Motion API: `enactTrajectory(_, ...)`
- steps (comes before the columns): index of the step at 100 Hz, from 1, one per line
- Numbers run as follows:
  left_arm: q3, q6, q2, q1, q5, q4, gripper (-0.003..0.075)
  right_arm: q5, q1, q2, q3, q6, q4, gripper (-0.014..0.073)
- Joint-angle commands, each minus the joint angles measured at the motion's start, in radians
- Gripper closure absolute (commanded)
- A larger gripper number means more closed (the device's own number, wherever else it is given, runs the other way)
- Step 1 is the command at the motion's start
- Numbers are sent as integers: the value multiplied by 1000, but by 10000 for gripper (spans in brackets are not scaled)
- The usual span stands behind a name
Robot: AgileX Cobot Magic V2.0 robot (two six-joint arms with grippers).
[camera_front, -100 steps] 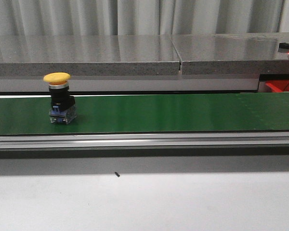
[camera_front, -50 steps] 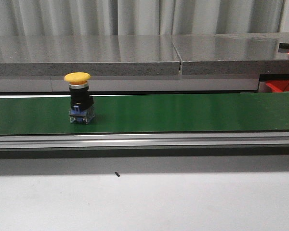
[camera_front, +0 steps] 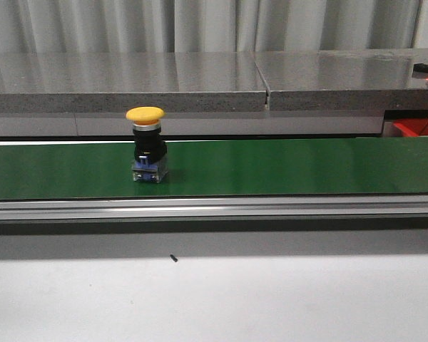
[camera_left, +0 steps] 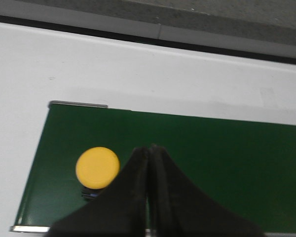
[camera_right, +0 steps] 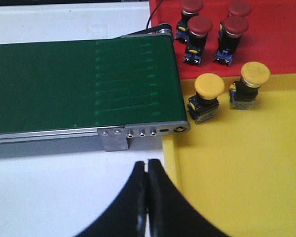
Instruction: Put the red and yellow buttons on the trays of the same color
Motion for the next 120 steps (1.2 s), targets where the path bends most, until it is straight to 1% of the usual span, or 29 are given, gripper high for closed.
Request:
enactTrajectory(1,-13,19,-35,-59,-41,-19,741,-65,-1,0,-26,1,-12,685)
enactTrajectory(16,29,22,-78,-164,-57,-21,741,-65,-1,0,-26,1,-12,685)
enactTrajectory(22,51,9,-99,-195,-67,10,741,-65,-1,0,-26,1,-12,685)
enactTrajectory(27,75,-78,-120,-228,-83,80,741,-65,-1,0,-26,1,-12,685)
enactTrajectory(32,102,-224,-145,-259,-111,165,741,-65,-1,0,-26,1,-12,685)
enactTrajectory(35,123,-268,-164,-275,-125,218,741,-65,-1,0,-26,1,-12,685)
enactTrajectory(39,143,-297,-184,-296,-142,247,741,-65,-1,0,-26,1,-12,685)
enactTrajectory(51,210,-298,-258,-326,-164,253,741,-65,-1,0,-26,1,-11,685)
enactTrajectory(67,316,-298,-380,-326,-209,232,741,-65,-1,0,-26,1,-11,685)
enactTrajectory(88,420,-298,-552,-326,-218,244,741,-65,-1,0,-26,1,-11,685)
enactTrajectory(103,471,-298,-621,-326,-215,246,741,-65,-1,0,-26,1,-11,685)
enactTrajectory(120,481,-298,-636,-326,-219,246,741,-65,-1,0,-26,1,-11,685)
